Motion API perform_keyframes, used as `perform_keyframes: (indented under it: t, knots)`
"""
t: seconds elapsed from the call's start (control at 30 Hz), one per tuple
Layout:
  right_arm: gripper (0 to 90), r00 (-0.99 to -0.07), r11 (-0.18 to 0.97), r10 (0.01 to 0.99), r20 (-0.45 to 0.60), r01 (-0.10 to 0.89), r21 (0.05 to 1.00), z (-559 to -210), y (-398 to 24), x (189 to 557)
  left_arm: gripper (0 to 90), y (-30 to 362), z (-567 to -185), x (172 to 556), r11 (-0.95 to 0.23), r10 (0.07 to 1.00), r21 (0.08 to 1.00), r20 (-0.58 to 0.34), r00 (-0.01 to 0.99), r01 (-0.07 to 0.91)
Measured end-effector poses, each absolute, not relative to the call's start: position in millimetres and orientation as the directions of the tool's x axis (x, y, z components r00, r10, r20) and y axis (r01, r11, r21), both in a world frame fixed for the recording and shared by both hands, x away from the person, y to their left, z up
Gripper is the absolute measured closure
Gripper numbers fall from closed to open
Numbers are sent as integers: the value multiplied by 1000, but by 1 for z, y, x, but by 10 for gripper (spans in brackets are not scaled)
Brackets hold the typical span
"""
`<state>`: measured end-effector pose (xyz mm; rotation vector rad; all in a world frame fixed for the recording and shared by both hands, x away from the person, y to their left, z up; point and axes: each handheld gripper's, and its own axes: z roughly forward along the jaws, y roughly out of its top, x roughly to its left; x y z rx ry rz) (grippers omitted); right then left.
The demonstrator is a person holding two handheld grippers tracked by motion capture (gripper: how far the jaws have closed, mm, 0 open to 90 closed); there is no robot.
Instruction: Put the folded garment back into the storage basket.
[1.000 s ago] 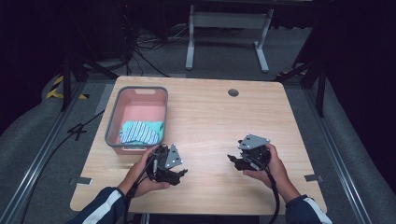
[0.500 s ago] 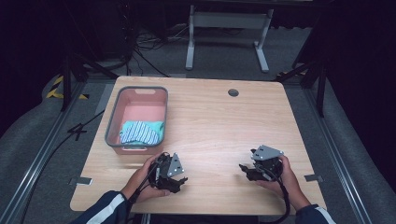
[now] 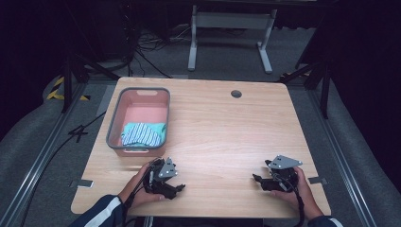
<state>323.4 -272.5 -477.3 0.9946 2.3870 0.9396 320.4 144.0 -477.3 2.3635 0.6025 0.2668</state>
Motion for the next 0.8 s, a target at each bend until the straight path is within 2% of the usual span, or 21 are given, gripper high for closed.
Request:
perform_keyframes:
  t: [0.07, 0.3, 0.8]
  knots:
    - [261, -666, 506, 742, -81, 476, 719, -480, -275, 322, 169, 146, -479, 321, -642, 514, 660, -7, 857, 391]
    - [213, -655, 436, 755, 7, 510, 741, -486, -284, 323, 136, 149, -483, 323, -620, 510, 686, -16, 860, 380]
    - [211, -663, 442, 749, 4, 504, 742, -486, -286, 323, 129, 149, -483, 323, -620, 509, 686, -16, 861, 379]
